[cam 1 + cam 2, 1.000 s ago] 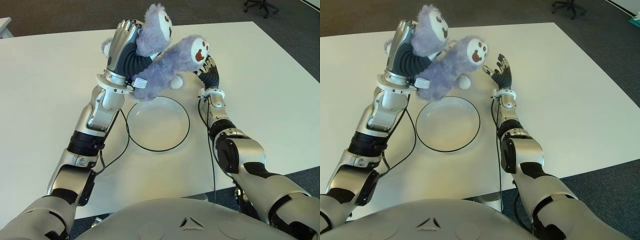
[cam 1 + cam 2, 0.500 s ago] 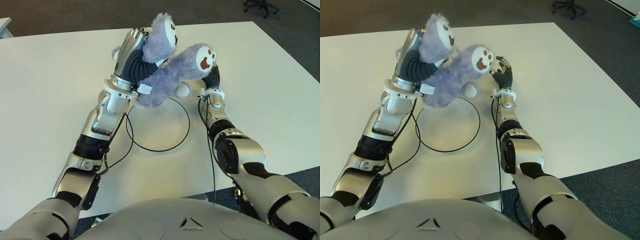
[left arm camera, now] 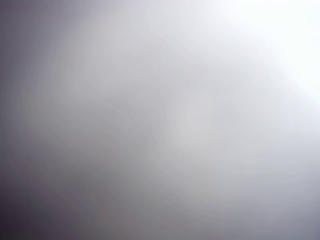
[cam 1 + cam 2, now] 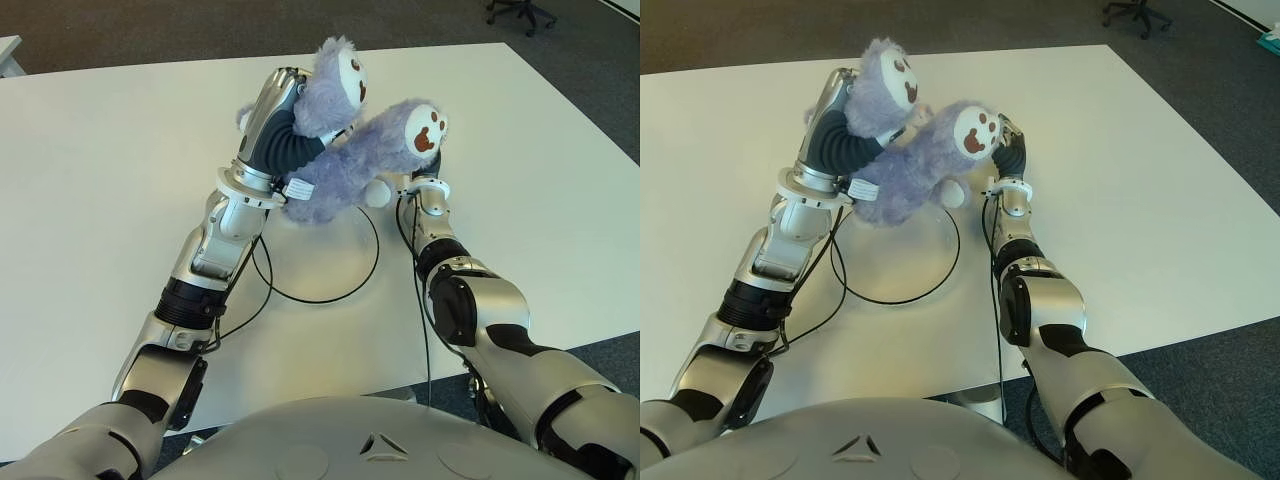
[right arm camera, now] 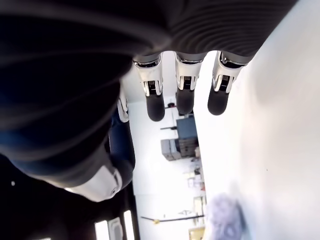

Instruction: Put the doll into the plate.

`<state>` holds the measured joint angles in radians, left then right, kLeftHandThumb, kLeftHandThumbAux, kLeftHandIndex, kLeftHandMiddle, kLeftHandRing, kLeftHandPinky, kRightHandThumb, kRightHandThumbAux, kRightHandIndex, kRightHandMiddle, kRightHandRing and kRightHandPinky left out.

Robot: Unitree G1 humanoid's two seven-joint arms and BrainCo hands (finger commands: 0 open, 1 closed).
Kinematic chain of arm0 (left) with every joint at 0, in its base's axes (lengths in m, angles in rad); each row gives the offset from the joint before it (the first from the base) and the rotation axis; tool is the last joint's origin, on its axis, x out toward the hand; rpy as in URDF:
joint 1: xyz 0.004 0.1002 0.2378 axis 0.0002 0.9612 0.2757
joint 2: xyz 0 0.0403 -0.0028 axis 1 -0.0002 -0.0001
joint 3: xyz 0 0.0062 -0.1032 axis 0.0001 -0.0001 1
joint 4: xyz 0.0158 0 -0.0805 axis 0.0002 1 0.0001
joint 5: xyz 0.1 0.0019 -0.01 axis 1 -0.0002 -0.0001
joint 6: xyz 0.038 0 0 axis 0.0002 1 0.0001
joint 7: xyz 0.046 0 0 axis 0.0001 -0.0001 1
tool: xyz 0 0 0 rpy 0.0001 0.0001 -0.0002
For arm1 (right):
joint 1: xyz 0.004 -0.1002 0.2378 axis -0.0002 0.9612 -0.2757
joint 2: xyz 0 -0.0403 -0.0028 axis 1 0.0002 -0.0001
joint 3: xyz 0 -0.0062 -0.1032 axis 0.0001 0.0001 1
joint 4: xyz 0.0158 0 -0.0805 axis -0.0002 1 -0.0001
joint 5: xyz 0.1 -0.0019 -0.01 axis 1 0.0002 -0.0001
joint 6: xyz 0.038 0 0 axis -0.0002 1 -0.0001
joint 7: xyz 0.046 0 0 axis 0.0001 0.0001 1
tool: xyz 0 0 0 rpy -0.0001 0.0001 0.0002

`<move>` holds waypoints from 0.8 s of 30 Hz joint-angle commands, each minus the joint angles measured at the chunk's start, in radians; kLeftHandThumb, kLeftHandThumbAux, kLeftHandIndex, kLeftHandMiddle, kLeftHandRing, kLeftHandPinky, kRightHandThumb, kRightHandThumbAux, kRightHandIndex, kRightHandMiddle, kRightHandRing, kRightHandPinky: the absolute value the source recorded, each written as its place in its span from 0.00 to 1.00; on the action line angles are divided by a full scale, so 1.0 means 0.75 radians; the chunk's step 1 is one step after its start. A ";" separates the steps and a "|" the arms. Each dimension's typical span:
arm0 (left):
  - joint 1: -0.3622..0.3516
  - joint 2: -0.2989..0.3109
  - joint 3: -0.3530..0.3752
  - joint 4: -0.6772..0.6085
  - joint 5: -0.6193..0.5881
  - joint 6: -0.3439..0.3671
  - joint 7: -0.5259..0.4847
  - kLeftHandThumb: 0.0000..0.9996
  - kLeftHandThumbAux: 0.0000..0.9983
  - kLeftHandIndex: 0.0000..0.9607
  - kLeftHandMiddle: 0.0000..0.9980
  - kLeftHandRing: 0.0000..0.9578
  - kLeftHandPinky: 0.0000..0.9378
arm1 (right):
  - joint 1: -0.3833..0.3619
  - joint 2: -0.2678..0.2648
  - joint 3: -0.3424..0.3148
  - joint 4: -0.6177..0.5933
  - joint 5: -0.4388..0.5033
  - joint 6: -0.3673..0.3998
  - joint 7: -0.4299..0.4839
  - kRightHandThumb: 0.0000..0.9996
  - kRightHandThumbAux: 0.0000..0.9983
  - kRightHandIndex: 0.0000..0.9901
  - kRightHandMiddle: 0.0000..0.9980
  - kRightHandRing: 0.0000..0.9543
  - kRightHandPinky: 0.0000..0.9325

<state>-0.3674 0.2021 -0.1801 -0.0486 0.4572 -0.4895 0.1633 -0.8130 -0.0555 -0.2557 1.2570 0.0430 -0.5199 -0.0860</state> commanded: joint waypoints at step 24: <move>0.093 -0.051 -0.019 -0.126 -0.069 0.036 -0.131 0.75 0.66 0.79 0.81 0.87 0.88 | 0.148 0.032 -0.048 0.089 0.010 0.023 0.049 0.68 0.73 0.42 0.11 0.06 0.07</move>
<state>-0.3212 0.1689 -0.1846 -0.1255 0.4241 -0.4709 0.0852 -0.8093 -0.0555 -0.2842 1.2603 0.0430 -0.5387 -0.0512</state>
